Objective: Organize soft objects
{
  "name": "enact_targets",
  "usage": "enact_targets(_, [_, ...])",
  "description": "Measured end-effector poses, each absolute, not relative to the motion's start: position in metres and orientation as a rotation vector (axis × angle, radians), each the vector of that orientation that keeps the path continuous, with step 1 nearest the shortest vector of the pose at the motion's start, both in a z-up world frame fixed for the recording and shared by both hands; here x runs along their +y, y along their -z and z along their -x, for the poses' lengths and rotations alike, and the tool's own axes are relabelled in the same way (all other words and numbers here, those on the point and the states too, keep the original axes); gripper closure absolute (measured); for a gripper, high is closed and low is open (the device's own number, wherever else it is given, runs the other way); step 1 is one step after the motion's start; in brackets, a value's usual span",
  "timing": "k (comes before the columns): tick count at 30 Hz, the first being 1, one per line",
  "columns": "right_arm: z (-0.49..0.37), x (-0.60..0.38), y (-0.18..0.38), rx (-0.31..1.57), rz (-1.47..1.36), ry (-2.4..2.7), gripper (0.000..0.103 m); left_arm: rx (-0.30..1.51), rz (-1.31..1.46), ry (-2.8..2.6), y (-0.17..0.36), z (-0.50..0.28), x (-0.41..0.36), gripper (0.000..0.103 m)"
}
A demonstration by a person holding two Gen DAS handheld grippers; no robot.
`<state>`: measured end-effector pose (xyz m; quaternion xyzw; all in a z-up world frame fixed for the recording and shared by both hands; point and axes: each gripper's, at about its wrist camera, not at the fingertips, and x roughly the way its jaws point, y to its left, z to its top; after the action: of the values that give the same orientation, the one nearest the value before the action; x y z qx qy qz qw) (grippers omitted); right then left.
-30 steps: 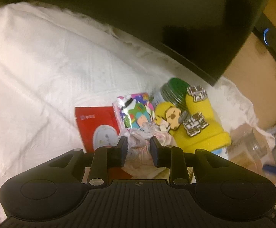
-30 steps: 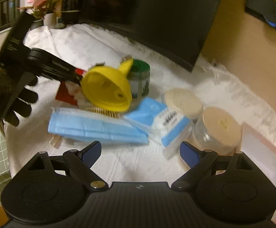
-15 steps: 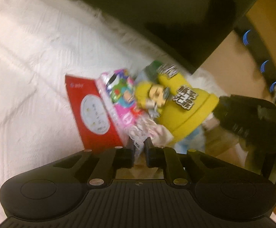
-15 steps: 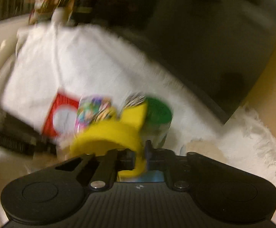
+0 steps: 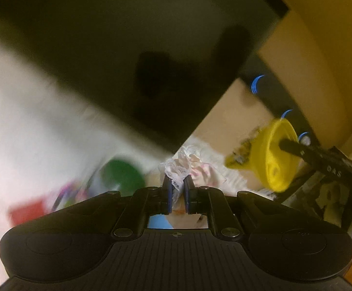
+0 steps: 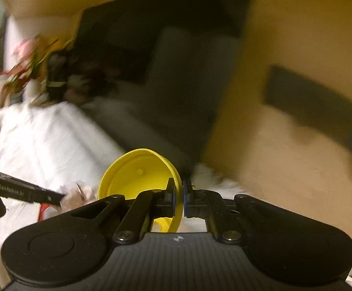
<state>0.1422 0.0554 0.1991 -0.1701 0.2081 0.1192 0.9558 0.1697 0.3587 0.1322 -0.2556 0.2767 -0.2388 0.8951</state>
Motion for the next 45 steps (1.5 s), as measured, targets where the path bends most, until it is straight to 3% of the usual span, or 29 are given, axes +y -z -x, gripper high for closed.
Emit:
enact_targets(11, [-0.091,-0.069,-0.244,0.315,0.288,0.071,0.097,0.579,0.402,0.767,-0.201,-0.222,0.216,0.091])
enact_targets(21, [-0.09,-0.155,-0.21,0.407,0.192,0.2,0.097,0.731,0.331,0.887,-0.147,-0.212,0.092,0.09])
enact_targets(25, [-0.105,-0.171,-0.19,0.481,0.17,0.174,0.094,0.809,0.154,0.763,-0.114,-0.201,0.049,0.083])
enact_targets(29, [-0.116,-0.184,-0.162,0.585,0.129,0.162,0.082,0.751,0.134,0.695,-0.108,-0.188,0.052,0.083])
enact_targets(33, [-0.094,-0.187,-0.15,0.557,0.109,0.167,0.057,0.724,0.145,0.71,-0.119,-0.183,0.066,0.083])
enact_targets(39, [-0.062,-0.176,-0.128,0.572,0.122,0.161,0.054,0.641,0.224,0.651,-0.129,-0.176,0.101,0.083])
enact_targets(45, [-0.034,-0.135,-0.102,0.566,0.217,0.103,0.049,0.646,0.113,0.463,-0.116,-0.153,0.199,0.083])
